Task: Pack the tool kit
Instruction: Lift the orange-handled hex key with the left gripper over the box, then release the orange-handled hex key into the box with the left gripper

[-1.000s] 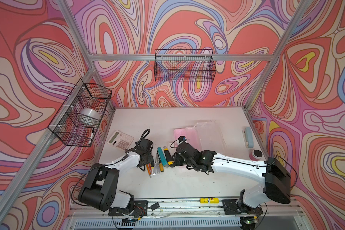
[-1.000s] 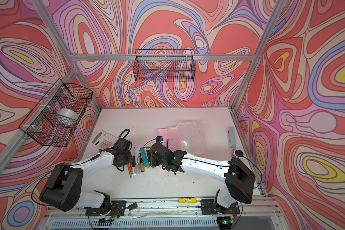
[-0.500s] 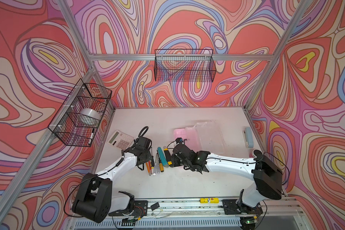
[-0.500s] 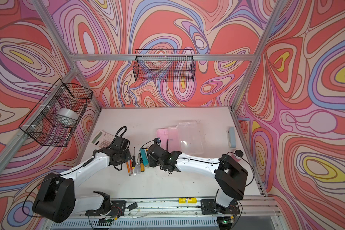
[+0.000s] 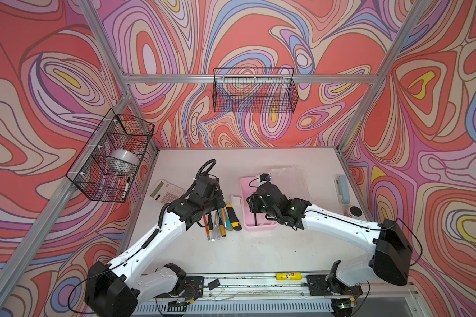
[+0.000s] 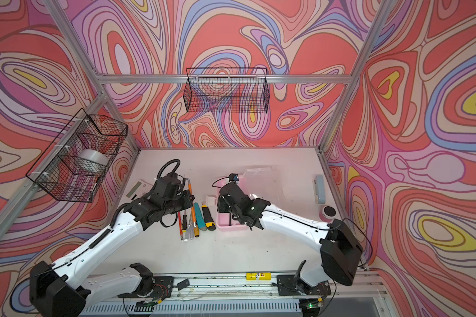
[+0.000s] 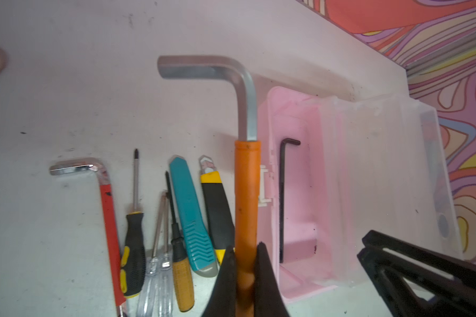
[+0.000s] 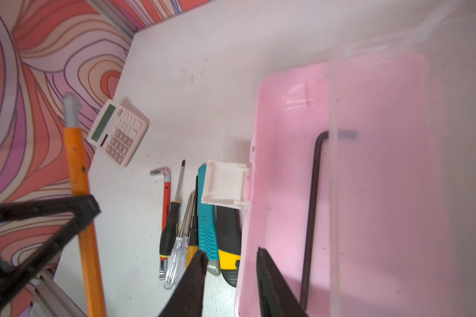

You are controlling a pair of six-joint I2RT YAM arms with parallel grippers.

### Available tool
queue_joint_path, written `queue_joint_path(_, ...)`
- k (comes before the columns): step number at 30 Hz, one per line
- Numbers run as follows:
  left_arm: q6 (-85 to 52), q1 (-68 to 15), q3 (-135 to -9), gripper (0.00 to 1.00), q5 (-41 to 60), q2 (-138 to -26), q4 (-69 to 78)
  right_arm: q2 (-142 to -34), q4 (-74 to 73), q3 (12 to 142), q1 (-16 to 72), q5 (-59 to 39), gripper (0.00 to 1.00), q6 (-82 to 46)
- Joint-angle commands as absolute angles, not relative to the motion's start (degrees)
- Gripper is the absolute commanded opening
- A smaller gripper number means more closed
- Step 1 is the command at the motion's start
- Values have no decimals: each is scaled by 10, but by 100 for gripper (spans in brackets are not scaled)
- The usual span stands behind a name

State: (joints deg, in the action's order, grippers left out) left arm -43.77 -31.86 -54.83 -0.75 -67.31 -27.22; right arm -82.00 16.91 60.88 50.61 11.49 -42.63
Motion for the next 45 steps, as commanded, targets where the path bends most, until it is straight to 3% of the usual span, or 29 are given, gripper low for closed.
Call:
queue_joint_path(1, -459, -339, -581, 0, 13, -735, -216, -785, 206, 587, 494, 145, 33, -406)
queue_joint_path(10, -473, -391, -684, 0, 68, -918, -156, -746, 212, 554, 490, 156, 33, -424)
queue_joint_path(20, -486, -400, -732, 0, 63, -1009, -176, -727, 221, 541, 486, 165, 33, -424)
queue_joint_path(25, -484, -401, -737, 0, 65, -1034, -182, -733, 219, 545, 486, 161, 33, -424)
queue_joint_path(27, -482, -401, -740, 9, 65, -1040, -183, -737, 220, 548, 486, 160, 33, -424)
queue_joint_path(32, -476, -401, -742, 17, 68, -1048, -183, -742, 216, 550, 486, 155, 33, -425)
queue_joint_path(45, -463, -401, -741, 19, 53, -1032, -191, -743, 212, 557, 486, 145, 33, -423)
